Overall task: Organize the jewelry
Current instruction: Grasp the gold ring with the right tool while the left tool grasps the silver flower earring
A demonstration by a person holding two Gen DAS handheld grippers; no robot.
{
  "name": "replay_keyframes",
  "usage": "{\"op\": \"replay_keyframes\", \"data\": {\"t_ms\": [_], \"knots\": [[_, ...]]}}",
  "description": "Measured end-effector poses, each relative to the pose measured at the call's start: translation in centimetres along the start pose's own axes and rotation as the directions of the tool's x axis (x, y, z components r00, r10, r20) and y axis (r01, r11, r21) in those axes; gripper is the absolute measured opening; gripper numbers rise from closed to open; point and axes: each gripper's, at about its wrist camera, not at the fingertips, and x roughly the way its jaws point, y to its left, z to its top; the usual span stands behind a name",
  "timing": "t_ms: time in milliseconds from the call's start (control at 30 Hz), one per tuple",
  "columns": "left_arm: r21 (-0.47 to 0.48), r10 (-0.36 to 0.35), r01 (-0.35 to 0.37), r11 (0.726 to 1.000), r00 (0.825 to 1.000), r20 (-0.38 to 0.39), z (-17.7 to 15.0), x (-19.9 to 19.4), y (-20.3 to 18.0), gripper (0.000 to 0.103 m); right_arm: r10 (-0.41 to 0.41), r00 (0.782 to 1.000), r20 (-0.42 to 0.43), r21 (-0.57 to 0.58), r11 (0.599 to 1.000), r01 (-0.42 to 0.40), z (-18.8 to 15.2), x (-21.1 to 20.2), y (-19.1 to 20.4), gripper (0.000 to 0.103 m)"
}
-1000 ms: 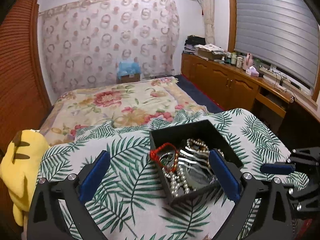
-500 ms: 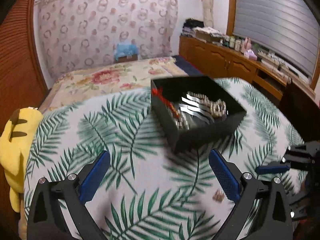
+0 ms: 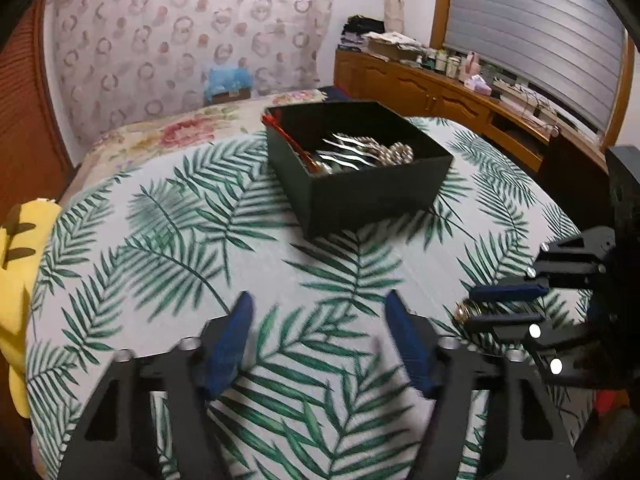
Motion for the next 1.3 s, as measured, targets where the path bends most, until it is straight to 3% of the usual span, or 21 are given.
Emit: {"op": "replay_keyframes", "data": {"t_ms": [133, 400, 500, 700, 800, 1067, 1300], "knots": [[0.015, -0.037, 0.037, 0.999, 0.999, -0.005, -0.3, -0.1, -1.0, 0.043, -0.006, 1.000, 0.014, 0.031, 1.000, 0.006, -0.5, -0.6, -0.8, 0.022], [0.061, -0.069, 0.070, 0.996, 0.997, -0.015, -0.5, 0.3, -3.4, 0.039, -0.033, 0.999, 0.031, 0.058, 0.998, 0.032, -0.9, -1.5, -1.9, 0.022], [0.076, -0.067, 0.069, 0.995, 0.997, -0.026, -0.5, 0.7, -3.8, 0.029, -0.036, 0.999, 0.041, 0.066, 0.997, 0.034, -0.9, -1.9, -2.2, 0.022], [0.083, -0.074, 0.076, 0.994, 0.997, -0.029, -0.5, 0.9, -4.1, 0.024, -0.039, 0.998, 0.050, 0.076, 0.996, 0.035, -0.8, -2.1, -2.5, 0.022], [0.086, -0.076, 0.079, 0.993, 0.997, -0.034, -0.4, 1.0, -4.2, 0.013, -0.039, 0.998, 0.050, 0.077, 0.996, 0.035, -0.7, -2.0, -2.6, 0.022], [0.079, -0.075, 0.074, 0.994, 0.997, 0.006, 0.4, 0.2, -3.9, 0.013, -0.049, 0.996, 0.070, 0.079, 0.996, 0.044, -0.3, -2.6, -2.9, 0.022], [0.079, -0.053, 0.049, 0.996, 0.997, 0.052, 2.5, -0.5, -3.3, 0.013, -0.079, 0.989, 0.127, 0.089, 0.994, 0.068, 2.2, -3.8, -4.3, 0.022]]}}
